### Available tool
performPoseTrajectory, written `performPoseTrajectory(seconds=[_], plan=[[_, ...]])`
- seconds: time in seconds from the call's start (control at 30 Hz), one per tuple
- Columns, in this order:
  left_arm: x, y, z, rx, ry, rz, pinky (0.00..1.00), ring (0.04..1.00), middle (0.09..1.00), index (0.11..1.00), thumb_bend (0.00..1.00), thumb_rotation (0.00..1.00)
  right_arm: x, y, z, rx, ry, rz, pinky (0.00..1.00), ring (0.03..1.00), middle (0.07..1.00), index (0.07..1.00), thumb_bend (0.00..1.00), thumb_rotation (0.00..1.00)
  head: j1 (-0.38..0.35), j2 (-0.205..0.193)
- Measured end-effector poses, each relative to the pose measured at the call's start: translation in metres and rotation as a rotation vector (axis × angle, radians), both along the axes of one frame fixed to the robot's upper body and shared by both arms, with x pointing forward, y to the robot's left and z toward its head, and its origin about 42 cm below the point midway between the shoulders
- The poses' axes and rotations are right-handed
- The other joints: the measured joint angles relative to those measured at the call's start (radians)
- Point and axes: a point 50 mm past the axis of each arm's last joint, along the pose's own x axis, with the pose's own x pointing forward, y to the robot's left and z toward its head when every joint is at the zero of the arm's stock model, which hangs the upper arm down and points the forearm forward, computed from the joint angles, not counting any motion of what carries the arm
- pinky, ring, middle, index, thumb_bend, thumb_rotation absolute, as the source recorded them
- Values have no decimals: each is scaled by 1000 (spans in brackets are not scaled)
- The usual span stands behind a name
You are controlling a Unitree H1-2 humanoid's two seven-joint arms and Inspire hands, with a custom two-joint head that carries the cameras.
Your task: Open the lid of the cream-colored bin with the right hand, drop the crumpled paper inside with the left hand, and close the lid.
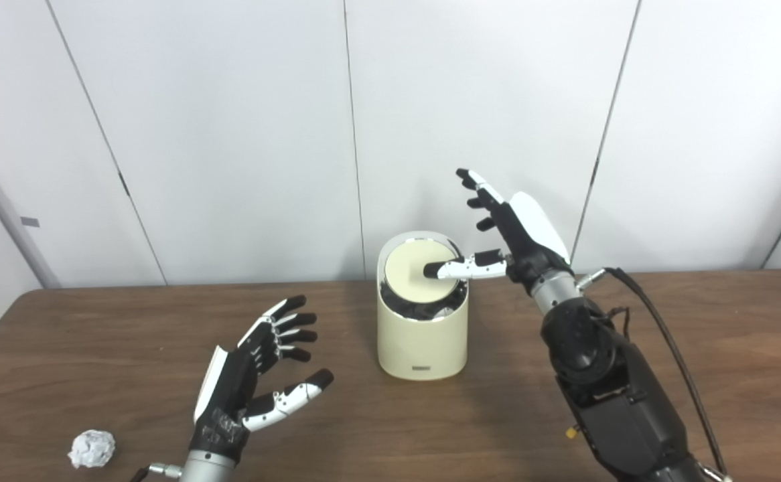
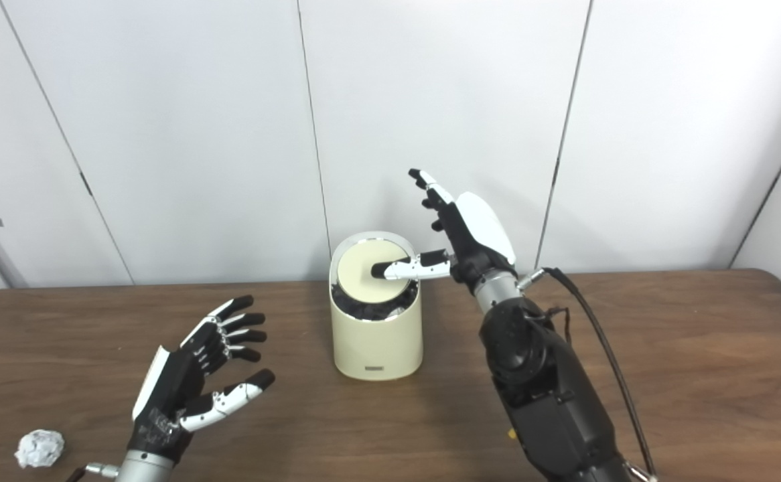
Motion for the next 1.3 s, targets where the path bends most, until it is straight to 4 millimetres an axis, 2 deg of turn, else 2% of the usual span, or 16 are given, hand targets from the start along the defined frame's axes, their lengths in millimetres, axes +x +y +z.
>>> performPoseTrajectory(seconds=[0.13,0.7,0.8,1.03,1.3], plan=[[0,0,0,0,0,0,616,718,788,868,706,186,-1,5,-1,-11,4,11,677,860,936,939,816,309,0,0],[0,-1,0,-9,0,-3,617,716,787,866,704,193,-3,13,-7,-80,-7,19,715,859,910,927,905,194,-3,14],[0,-1,0,-10,0,-3,616,718,787,865,705,196,-4,12,-10,-98,-1,21,722,862,921,932,895,163,-3,17],[0,-2,1,-9,-2,-6,617,719,790,871,713,204,-4,14,-9,-124,-13,31,655,841,939,932,847,103,-2,23],[-1,-2,3,-6,-11,-5,621,724,793,874,703,211,-2,15,-9,-189,-26,21,667,844,937,914,827,28,-2,28]])
